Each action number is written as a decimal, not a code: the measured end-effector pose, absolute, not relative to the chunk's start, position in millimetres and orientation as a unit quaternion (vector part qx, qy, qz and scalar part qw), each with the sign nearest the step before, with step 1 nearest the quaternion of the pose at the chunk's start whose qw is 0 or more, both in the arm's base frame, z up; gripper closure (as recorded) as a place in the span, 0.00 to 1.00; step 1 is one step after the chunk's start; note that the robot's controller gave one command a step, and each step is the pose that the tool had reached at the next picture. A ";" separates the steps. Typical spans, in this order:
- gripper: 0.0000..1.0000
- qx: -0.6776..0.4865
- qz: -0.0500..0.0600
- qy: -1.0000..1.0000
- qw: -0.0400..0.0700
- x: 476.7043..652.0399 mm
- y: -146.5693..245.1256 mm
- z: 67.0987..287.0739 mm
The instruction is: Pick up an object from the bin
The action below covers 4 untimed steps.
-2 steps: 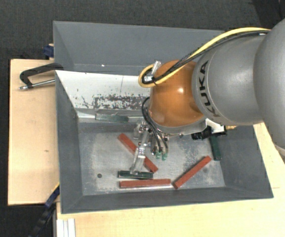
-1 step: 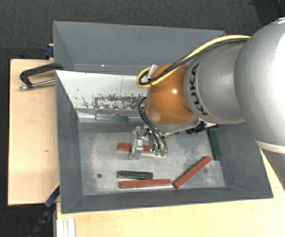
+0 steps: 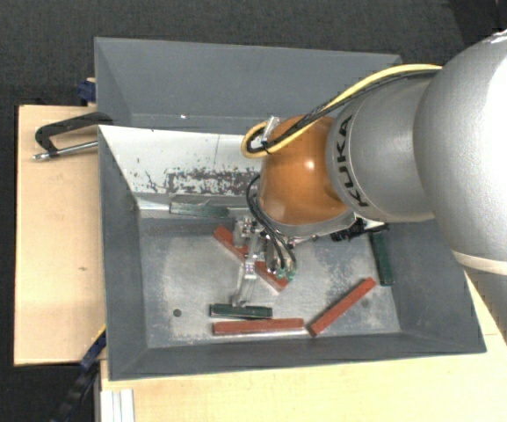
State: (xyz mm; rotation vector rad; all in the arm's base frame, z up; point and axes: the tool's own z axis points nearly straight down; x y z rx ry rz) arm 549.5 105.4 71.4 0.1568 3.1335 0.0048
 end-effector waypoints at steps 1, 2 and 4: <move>0.00 0.050 0.002 0.999 0.002 549.5 105.4 71.4; 0.00 0.028 0.002 1.000 0.003 593.3 68.2 71.5; 1.00 0.032 0.001 0.999 0.000 602.5 84.4 71.0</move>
Offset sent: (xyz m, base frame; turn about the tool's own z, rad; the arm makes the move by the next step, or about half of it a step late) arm 0.0525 -0.0494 -0.0014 -0.0478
